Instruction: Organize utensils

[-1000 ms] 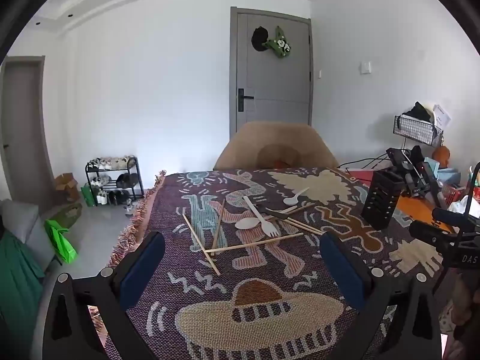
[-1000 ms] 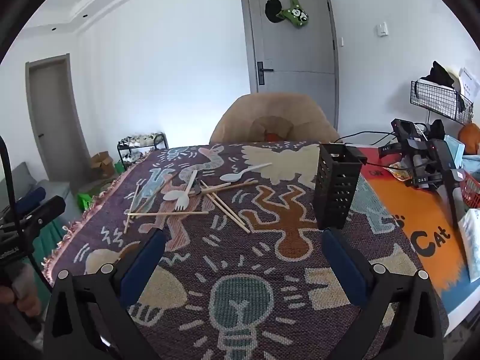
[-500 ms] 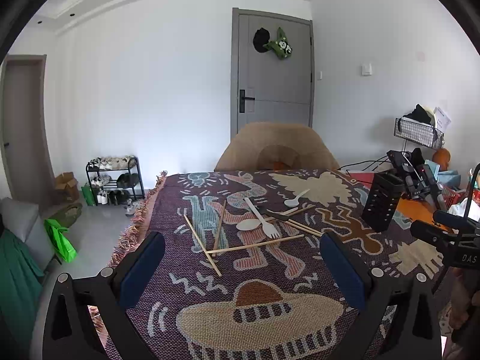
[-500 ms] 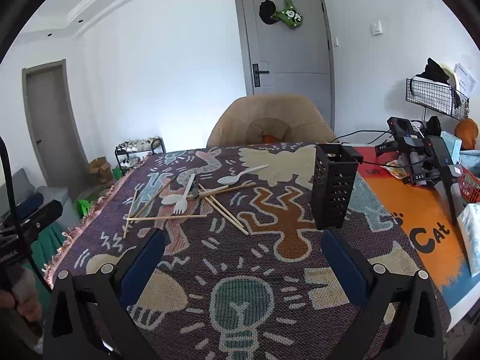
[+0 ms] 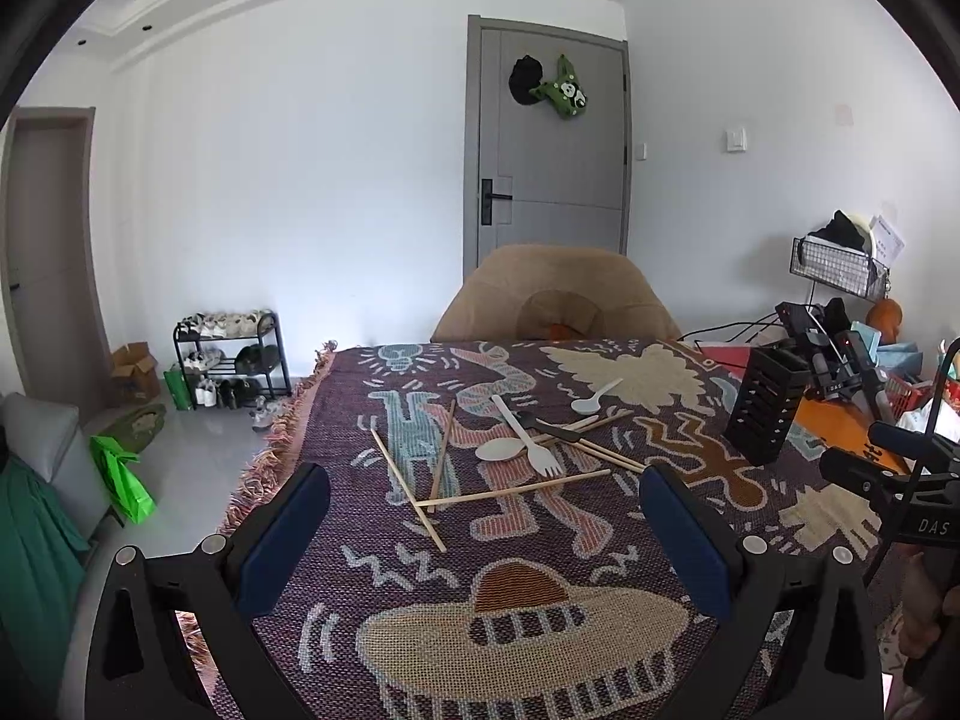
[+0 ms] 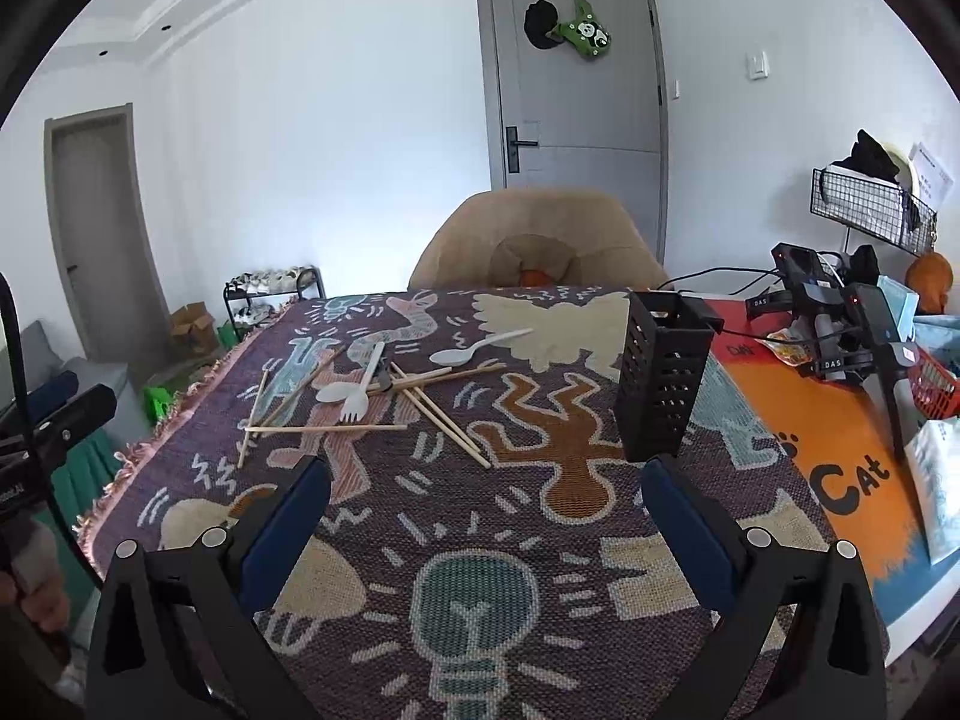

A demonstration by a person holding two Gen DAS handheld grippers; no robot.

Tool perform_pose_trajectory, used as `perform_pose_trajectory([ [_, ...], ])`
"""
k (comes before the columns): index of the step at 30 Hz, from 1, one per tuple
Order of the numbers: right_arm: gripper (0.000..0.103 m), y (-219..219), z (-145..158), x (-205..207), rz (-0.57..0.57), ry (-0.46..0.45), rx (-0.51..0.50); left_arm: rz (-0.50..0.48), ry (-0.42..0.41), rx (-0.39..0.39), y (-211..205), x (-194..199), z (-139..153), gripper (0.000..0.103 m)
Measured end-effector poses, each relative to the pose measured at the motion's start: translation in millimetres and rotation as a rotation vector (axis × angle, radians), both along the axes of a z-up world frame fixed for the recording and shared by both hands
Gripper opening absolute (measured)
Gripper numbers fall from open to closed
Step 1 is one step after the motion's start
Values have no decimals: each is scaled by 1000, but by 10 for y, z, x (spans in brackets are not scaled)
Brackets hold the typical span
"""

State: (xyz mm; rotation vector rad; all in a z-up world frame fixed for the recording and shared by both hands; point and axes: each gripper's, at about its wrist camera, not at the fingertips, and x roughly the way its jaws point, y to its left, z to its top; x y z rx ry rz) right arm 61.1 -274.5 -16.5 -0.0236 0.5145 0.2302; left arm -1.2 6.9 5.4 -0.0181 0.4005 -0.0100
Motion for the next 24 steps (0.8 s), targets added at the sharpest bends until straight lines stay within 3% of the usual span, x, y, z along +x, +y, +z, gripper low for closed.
perform_pose_trajectory([
  [24,103,-44,26,-8,-7,-7,12,-1,-11,6,-37,-41,4,103],
])
